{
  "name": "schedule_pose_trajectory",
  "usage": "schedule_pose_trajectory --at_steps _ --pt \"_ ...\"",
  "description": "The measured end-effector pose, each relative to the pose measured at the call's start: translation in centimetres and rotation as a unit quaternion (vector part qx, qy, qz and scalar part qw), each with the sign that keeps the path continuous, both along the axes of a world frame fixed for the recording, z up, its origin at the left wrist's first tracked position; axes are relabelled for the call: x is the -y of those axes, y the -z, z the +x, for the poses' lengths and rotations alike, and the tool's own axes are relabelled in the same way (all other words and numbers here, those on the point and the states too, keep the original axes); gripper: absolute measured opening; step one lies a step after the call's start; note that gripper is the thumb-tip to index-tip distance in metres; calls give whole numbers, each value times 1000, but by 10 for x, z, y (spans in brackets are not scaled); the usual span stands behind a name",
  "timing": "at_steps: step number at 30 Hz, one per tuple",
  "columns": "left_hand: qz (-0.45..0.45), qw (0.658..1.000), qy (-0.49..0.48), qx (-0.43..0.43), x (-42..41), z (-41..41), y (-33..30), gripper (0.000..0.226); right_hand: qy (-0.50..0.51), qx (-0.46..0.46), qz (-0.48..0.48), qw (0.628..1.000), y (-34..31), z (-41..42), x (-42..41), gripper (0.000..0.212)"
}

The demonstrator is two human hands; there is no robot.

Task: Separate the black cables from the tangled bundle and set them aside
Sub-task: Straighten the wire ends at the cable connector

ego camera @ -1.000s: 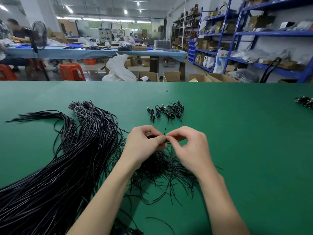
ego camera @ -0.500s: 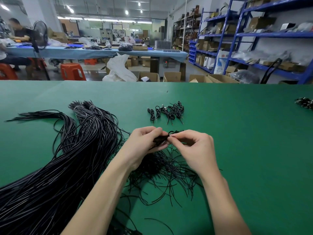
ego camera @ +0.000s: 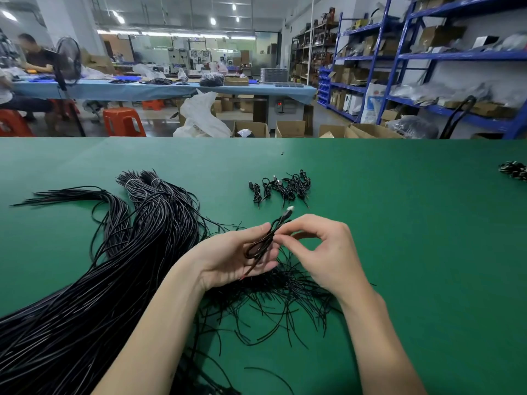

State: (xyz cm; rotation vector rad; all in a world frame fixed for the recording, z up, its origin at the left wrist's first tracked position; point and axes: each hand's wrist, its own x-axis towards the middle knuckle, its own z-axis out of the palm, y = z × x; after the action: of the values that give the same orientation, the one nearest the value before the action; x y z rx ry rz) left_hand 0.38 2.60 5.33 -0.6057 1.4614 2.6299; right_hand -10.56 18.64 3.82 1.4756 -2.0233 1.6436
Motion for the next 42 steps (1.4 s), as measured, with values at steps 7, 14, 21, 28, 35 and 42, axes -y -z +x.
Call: schedule_pose_trajectory --at_steps 7,14,21,28,35,42 --pt "-60 998 8 -15 2 2 5 18 7 9 30 999 -4 0 -4 13" --pt "-26 999 13 -37 3 3 7 9 16 -12 40 999 -12 1 -4 10" --pt "18 998 11 -55 3 7 4 17 -70 111 34 991 -13 1 -2 12" --pt "23 999 14 -47 -4 2 7 20 -95 171 32 980 -7 -4 -7 17" --pt "-150 984 22 -94 -5 -2 1 11 -25 72 96 992 -3 -9 -9 14" --pt "-209 973 -12 -94 -7 -5 3 17 -4 36 113 993 -3 -7 -8 18"
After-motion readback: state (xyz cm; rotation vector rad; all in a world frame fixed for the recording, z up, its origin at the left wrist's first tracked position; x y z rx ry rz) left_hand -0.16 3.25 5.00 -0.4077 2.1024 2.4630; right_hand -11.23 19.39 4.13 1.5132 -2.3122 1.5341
